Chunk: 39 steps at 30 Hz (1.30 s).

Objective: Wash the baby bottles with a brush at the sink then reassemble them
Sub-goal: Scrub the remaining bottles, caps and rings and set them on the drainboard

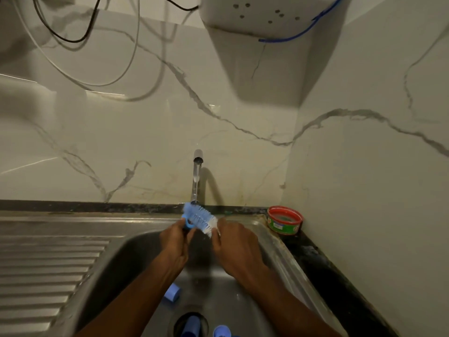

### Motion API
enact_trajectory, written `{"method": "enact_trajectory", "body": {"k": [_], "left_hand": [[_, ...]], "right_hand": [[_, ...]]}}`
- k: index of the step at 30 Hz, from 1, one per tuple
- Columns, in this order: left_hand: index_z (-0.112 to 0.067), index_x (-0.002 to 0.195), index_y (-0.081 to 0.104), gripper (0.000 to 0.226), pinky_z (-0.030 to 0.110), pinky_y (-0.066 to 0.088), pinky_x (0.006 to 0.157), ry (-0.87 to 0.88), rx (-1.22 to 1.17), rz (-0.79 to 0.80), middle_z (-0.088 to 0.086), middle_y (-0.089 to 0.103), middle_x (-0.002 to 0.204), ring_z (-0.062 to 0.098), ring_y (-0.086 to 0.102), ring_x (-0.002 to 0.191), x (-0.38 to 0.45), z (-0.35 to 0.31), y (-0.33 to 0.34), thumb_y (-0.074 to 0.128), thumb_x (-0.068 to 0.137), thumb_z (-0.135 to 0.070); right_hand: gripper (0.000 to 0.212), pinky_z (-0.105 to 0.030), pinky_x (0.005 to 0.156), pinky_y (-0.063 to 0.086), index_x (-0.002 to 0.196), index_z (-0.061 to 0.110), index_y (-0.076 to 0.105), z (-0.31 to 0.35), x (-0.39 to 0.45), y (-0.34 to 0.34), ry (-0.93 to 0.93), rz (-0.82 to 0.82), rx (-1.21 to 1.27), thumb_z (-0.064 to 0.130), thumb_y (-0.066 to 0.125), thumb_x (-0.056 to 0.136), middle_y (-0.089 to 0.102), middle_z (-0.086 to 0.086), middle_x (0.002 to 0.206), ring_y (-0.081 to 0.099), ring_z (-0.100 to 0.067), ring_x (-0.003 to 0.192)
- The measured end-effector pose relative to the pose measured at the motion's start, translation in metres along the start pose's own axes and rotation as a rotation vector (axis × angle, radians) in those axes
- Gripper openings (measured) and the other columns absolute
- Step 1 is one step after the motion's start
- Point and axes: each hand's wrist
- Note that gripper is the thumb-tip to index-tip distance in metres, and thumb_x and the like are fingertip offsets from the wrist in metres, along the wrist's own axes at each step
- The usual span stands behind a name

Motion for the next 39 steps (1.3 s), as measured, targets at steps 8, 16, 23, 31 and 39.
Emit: {"method": "enact_trajectory", "body": {"k": [8, 16, 23, 31, 39], "left_hand": [[-0.007, 0.115, 0.068, 0.023, 0.046, 0.055, 0.098, -0.016, 0.153, 0.128, 0.017, 0.075, 0.109, 0.032, 0.07, 0.106, -0.008, 0.01, 0.016, 0.066, 0.095, -0.02], [-0.007, 0.109, 0.068, 0.022, 0.043, 0.059, 0.089, 0.043, 0.147, 0.069, 0.02, 0.073, 0.11, 0.03, 0.073, 0.1, 0.003, 0.004, -0.001, 0.066, 0.094, -0.023], [-0.002, 0.11, 0.07, 0.021, 0.031, 0.063, 0.078, 0.051, 0.07, 0.104, 0.016, 0.077, 0.101, 0.025, 0.075, 0.097, -0.013, -0.001, 0.013, 0.068, 0.094, -0.015], [-0.007, 0.103, 0.071, 0.012, 0.04, 0.06, 0.09, 0.12, 0.201, 0.002, 0.016, 0.075, 0.104, 0.027, 0.074, 0.098, -0.009, -0.004, -0.001, 0.067, 0.095, -0.015], [-0.008, 0.102, 0.072, 0.011, 0.028, 0.062, 0.074, 0.164, 0.295, 0.087, 0.011, 0.076, 0.098, 0.017, 0.075, 0.087, -0.019, 0.0, 0.012, 0.069, 0.094, -0.015]], "right_hand": [[0.047, -0.033, 0.078, 0.048, 0.137, 0.02, 0.047, 0.005, 0.01, -0.003, -0.005, -0.134, -0.071, 0.042, 0.062, 0.098, 0.057, -0.009, 0.125, 0.061, -0.022, 0.102], [0.052, -0.038, 0.101, 0.047, 0.141, 0.019, 0.046, -0.002, 0.013, 0.007, 0.05, 0.043, 0.072, 0.041, 0.064, 0.097, 0.057, -0.009, 0.135, 0.058, -0.025, 0.119], [0.03, -0.036, 0.097, 0.047, 0.128, 0.014, 0.057, -0.012, 0.027, 0.004, 0.123, -0.013, 0.045, 0.031, 0.053, 0.104, 0.064, -0.011, 0.124, 0.061, -0.024, 0.112], [0.035, -0.03, 0.081, 0.045, 0.129, 0.02, 0.058, -0.007, 0.011, 0.019, -0.007, -0.141, 0.055, 0.043, 0.046, 0.105, 0.066, -0.005, 0.122, 0.064, -0.021, 0.106], [0.039, -0.026, 0.08, 0.042, 0.132, 0.018, 0.058, -0.018, 0.02, 0.024, 0.051, -0.177, 0.073, 0.042, 0.04, 0.108, 0.067, -0.005, 0.122, 0.063, -0.018, 0.105]]}}
Point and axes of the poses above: each hand's wrist, its own x-axis towards the middle knuckle, its own y-axis out of the palm, z = x × y
